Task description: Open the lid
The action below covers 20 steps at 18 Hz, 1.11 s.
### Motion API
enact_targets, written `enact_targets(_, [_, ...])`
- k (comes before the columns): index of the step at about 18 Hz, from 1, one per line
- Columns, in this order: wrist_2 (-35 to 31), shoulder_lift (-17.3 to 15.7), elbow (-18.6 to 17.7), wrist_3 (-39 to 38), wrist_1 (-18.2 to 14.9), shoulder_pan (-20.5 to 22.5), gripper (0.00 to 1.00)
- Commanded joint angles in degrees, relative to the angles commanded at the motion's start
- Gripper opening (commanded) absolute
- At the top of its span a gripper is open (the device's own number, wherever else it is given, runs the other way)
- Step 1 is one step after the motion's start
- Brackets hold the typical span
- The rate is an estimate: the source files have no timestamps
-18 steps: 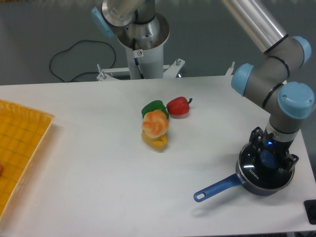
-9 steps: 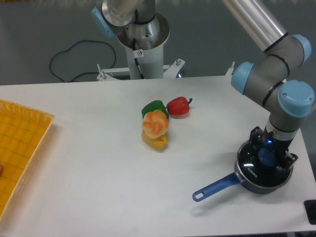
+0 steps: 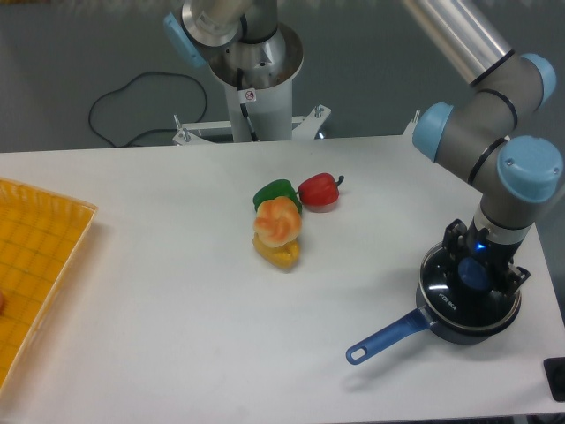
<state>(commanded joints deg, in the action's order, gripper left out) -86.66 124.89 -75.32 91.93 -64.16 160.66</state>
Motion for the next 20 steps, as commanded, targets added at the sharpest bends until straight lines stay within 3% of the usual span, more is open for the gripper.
enact_targets(8, [1.76, -1.14, -0.52, -0.79, -0.88, 0.62, 0.67])
enact_targets(15, [1.32, -4.92, -3.34, -0.79, -1.32, 0.97, 0.67])
enact_targets(20, [0.53, -5.36, -3.51, -0.53, -1.59, 1.14, 0.67])
